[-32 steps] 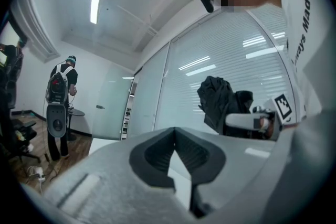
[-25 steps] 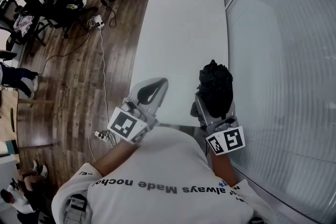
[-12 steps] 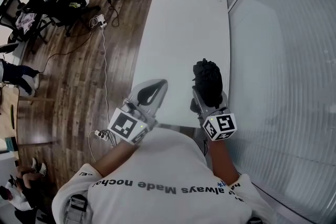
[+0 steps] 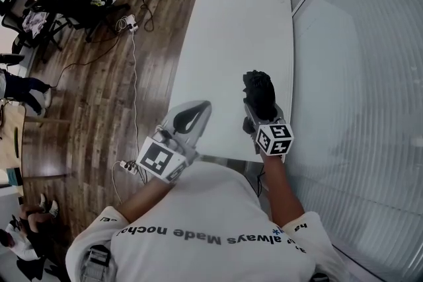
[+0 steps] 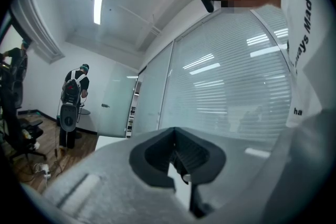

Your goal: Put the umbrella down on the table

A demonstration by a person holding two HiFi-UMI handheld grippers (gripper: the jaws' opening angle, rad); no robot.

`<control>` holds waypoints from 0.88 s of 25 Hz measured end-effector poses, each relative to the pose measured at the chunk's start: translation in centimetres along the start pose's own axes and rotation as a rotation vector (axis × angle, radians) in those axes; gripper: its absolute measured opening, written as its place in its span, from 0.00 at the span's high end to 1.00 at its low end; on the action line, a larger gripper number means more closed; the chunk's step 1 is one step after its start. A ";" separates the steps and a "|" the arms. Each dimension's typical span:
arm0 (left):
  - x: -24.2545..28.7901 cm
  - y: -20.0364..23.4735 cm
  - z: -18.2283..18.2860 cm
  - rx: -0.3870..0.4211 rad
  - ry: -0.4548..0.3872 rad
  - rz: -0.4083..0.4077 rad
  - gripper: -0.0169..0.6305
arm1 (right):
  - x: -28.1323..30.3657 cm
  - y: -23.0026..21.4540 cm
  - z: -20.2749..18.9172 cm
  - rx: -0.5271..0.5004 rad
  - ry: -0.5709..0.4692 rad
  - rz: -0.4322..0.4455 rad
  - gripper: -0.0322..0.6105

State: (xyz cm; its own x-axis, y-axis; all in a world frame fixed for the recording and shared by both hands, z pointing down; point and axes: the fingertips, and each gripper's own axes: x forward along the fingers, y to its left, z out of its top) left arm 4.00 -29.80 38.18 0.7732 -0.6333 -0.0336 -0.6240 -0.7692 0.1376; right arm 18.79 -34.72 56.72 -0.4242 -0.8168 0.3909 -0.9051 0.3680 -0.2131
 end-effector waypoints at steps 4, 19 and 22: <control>-0.1 0.8 0.3 -0.006 0.000 0.009 0.97 | 2.9 -1.2 -1.6 0.025 0.095 -0.007 0.54; -0.2 2.0 0.0 -0.011 0.007 0.040 0.97 | 10.7 -6.5 -11.1 0.092 0.447 -0.091 0.54; -0.4 2.1 -0.2 -0.007 0.011 0.048 0.97 | 11.4 -7.3 -12.9 0.097 0.522 -0.109 0.54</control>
State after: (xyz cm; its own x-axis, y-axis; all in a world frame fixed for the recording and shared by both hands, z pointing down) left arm 2.39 -31.10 38.72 0.7435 -0.6685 -0.0159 -0.6597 -0.7372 0.1461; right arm 20.18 -40.96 74.26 -0.3087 -0.5101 0.8028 -0.9483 0.2302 -0.2184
